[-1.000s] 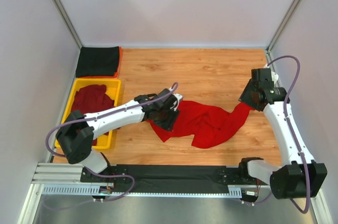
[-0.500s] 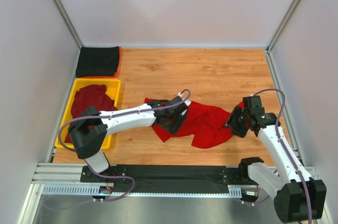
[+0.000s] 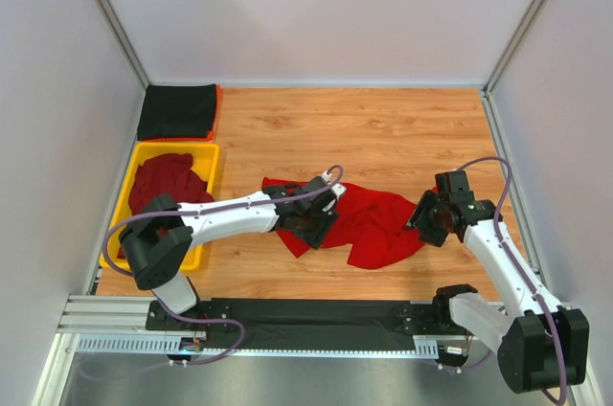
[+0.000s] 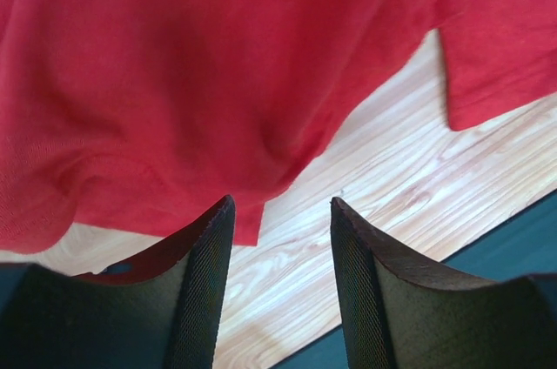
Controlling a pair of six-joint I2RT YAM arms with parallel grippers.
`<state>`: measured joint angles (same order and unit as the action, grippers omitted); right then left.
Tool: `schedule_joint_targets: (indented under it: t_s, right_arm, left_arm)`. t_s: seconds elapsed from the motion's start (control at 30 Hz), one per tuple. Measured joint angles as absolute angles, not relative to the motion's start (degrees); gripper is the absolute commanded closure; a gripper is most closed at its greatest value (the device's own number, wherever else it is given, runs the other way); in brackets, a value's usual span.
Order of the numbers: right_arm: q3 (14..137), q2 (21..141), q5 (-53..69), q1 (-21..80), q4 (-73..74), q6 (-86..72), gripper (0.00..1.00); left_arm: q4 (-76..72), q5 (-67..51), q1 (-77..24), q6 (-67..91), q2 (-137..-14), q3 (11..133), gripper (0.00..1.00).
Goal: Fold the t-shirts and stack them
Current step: Flatten the tshirt out
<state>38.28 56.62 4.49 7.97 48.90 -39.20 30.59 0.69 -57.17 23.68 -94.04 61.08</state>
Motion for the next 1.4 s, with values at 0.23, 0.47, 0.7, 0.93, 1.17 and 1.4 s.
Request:
schedule_joint_targets:
  t_s: [0.23,0.47,0.7,0.93,1.17,1.4]
  right_arm:
    - [38.24,56.71,4.08,7.97,47.94,-38.81,0.49]
    - [38.26,56.69,3.38,7.99,47.27,-38.17,0.5]
    - [38.17,56.14,3.57,7.97,46.41,-38.17,0.5]
    - [37.39,55.2,3.62,7.97,45.65,-38.59,0.53]
    - [37.45,56.47,1.61,8.01,44.97,-40.07,0.52]
    - [39.05,63.64,-1.65,8.01,42.26,-41.15,0.53]
  left_arm:
    - [29.82,5.1,-63.07,18.22,-95.29,67.18,0.46]
    - [28.8,6.48,-64.77,14.48,-103.18,73.25,0.47]
    - [30.39,7.97,-65.49,12.99,-111.94,80.71,0.54]
    - [31.46,10.04,-65.49,12.56,-114.08,81.32,1.0]
    - [35.16,12.12,-63.77,12.64,-106.1,80.97,1.0]
    - [36.16,7.29,-46.85,13.54,-98.39,81.17,1.0]
